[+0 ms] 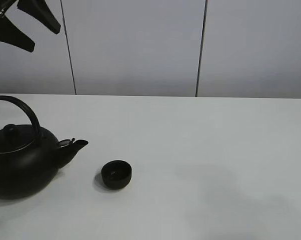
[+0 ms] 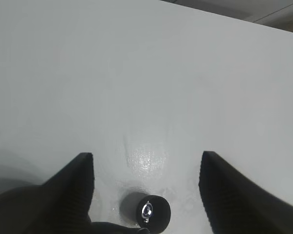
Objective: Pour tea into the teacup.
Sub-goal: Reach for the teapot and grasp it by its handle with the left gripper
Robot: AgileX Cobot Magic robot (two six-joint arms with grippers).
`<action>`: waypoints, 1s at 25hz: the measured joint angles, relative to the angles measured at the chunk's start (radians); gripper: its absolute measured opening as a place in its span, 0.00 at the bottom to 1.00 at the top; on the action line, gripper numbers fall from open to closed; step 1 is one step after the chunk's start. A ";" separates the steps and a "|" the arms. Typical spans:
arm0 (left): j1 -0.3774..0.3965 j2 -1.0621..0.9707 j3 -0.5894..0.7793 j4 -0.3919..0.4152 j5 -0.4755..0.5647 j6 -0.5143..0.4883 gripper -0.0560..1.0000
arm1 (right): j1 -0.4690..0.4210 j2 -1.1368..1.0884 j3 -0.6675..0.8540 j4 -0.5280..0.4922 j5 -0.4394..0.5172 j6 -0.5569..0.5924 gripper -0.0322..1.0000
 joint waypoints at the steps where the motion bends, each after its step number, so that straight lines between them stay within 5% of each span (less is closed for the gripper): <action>1: 0.000 0.000 0.000 0.000 -0.007 0.009 0.49 | 0.000 0.000 0.000 0.000 0.000 0.000 0.50; 9: 0.000 0.000 -0.016 0.043 -0.035 0.104 0.64 | 0.000 0.000 0.000 0.000 0.000 0.000 0.50; 18: 0.000 -0.002 -0.178 0.186 0.007 -0.007 0.66 | 0.000 0.000 0.000 0.000 0.000 0.000 0.50; 25: -0.012 -0.150 -0.197 0.431 -0.060 -0.110 0.66 | 0.000 0.000 0.000 0.000 -0.001 0.000 0.50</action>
